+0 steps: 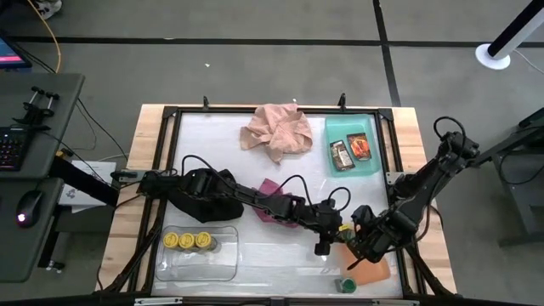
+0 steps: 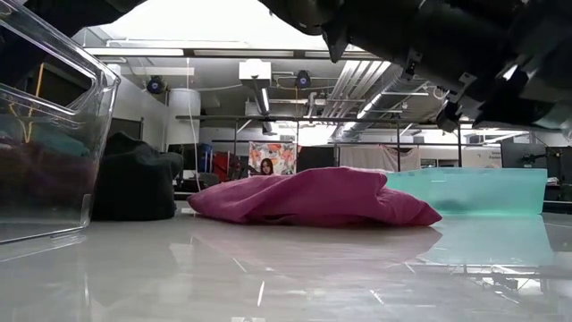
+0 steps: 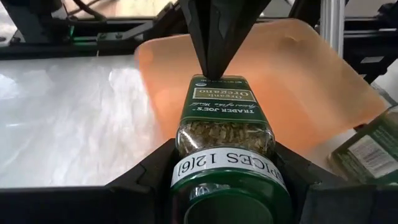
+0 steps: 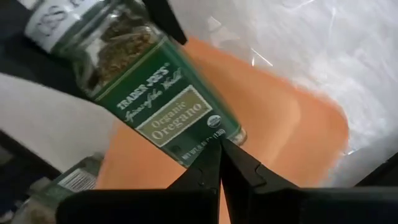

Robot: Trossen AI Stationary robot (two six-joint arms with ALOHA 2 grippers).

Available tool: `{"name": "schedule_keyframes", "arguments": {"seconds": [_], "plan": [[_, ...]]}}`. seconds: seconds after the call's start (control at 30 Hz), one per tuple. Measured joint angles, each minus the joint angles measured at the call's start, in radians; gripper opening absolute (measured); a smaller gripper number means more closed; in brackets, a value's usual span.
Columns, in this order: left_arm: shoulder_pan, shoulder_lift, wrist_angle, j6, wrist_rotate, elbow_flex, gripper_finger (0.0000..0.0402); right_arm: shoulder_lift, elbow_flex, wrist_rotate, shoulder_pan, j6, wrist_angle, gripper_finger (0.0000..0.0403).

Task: Sort spices by type
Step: Put the top green seasoning bottle into the orange bin

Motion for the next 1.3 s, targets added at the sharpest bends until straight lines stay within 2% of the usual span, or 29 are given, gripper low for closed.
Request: {"name": "schedule_keyframes", "arguments": {"seconds": [0.3,0.5,0.63,0.97,1.3], "plan": [[-0.002,0.0,0.0,-0.002,0.001,-0.001,0.0166,0.0,-0.004,0.004,0.001,-0.019,0.02,0.0001],[-0.002,-0.004,0.015,-0.026,0.002,0.0,0.0246,0.0,-0.005,0.026,0.0,-0.019,0.037,0.0],[-0.002,-0.004,0.009,-0.026,0.005,0.001,0.0274,0.005,-0.012,0.048,0.0,-0.016,0.062,0.0],[-0.001,-0.004,0.004,-0.02,0.004,0.001,0.0281,0.012,-0.012,0.048,0.001,-0.015,0.061,0.0],[0.033,-0.065,-0.134,0.026,0.002,0.001,0.0282,0.011,-0.012,0.02,0.001,-0.047,0.054,0.0]]}}
